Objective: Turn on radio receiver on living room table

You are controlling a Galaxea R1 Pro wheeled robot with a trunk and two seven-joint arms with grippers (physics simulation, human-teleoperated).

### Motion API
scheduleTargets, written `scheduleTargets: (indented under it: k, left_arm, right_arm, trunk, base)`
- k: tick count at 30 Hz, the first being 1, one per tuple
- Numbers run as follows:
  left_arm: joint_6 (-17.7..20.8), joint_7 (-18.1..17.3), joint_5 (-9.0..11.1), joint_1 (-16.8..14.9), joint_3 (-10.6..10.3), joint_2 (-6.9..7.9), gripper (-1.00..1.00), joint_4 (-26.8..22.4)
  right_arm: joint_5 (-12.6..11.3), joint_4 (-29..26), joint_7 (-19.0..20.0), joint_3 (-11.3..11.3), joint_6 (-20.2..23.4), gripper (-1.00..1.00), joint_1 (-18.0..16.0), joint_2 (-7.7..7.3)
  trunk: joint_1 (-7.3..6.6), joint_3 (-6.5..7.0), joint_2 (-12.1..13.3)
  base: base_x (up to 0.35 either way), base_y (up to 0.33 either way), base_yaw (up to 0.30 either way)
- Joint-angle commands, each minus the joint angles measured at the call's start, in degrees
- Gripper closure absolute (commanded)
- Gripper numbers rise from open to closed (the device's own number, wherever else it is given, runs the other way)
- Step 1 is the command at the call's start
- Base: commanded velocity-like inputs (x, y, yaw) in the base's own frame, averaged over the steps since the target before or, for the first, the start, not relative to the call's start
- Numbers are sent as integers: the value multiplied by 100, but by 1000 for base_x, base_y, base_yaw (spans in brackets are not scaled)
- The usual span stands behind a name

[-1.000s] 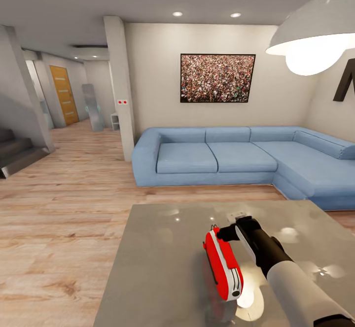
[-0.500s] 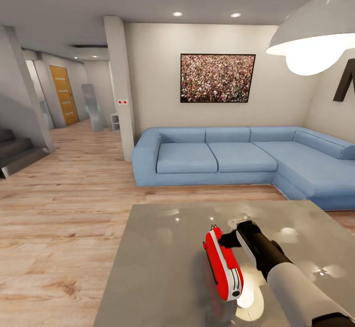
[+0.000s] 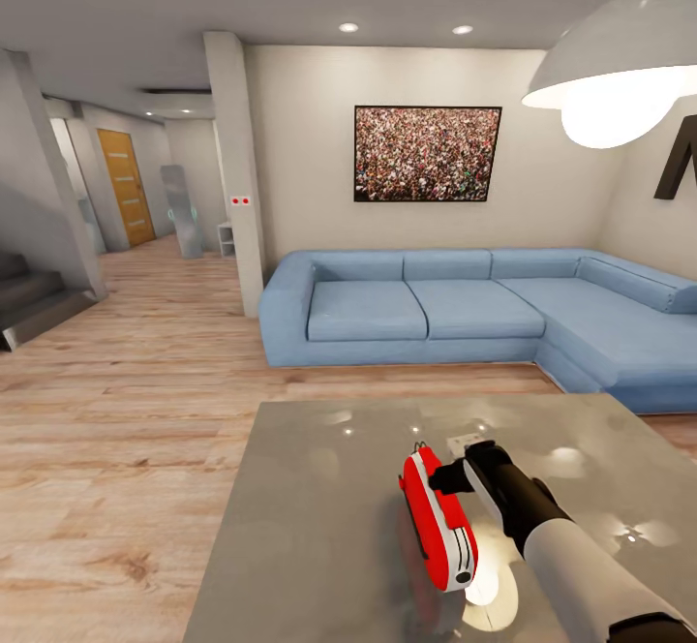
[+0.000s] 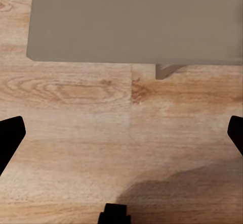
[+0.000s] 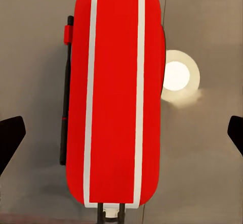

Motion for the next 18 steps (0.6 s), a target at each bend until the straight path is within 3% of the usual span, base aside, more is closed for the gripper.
scheduleTargets:
  k: [1, 11, 18]
  left_arm:
    - [0, 0, 0, 0, 0, -2, -100, 0]
    - [1, 27, -22, -1, 0, 15, -100, -1]
    - [9, 32, -26, 0, 7, 19, -100, -2]
  right_arm:
    - [1, 1, 0, 0, -1, -100, 0, 5]
    - [4, 5, 0, 0, -6, -100, 0, 34]
    - [4, 5, 0, 0, -7, -100, 0, 34]
  trunk:
    - [0, 0, 0]
    - [0, 0, 0]
    - [0, 0, 0]
  base:
    - [0, 0, 0]
    - [0, 1, 0]
    - [0, 102, 0]
